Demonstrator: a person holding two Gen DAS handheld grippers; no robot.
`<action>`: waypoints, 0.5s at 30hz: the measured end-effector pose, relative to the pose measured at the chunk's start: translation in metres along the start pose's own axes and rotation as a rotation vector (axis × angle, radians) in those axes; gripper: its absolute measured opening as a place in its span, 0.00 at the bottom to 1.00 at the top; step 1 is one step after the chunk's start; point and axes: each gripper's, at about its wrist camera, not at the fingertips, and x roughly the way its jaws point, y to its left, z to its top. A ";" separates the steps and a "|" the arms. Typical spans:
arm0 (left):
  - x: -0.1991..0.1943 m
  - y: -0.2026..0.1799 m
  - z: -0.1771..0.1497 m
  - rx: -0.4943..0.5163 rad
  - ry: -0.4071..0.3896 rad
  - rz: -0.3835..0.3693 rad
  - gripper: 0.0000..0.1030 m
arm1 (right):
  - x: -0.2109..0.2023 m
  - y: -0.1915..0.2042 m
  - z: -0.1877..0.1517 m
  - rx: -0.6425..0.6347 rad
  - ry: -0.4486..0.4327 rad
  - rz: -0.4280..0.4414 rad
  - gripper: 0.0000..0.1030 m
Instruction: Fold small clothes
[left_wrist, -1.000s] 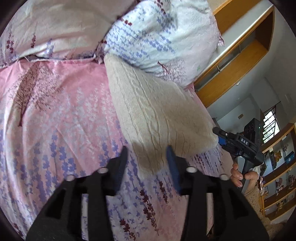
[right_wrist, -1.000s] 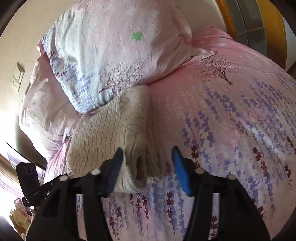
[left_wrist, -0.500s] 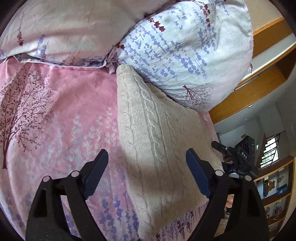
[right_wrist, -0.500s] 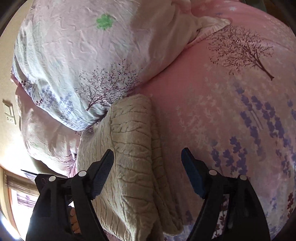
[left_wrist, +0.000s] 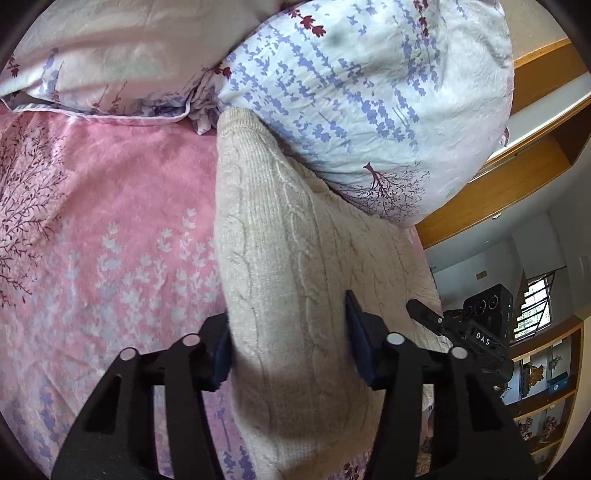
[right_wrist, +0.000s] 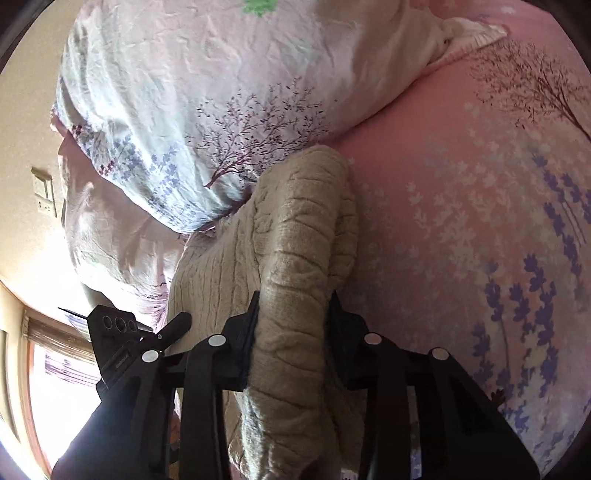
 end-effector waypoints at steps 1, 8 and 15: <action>-0.004 -0.002 -0.001 0.006 -0.006 -0.007 0.40 | -0.002 0.007 -0.003 -0.028 -0.015 -0.011 0.32; -0.066 -0.022 -0.017 0.186 -0.061 0.039 0.37 | 0.001 0.088 -0.029 -0.215 -0.073 0.009 0.29; -0.129 0.031 -0.005 0.144 -0.116 0.097 0.38 | 0.051 0.144 -0.053 -0.360 -0.067 0.033 0.29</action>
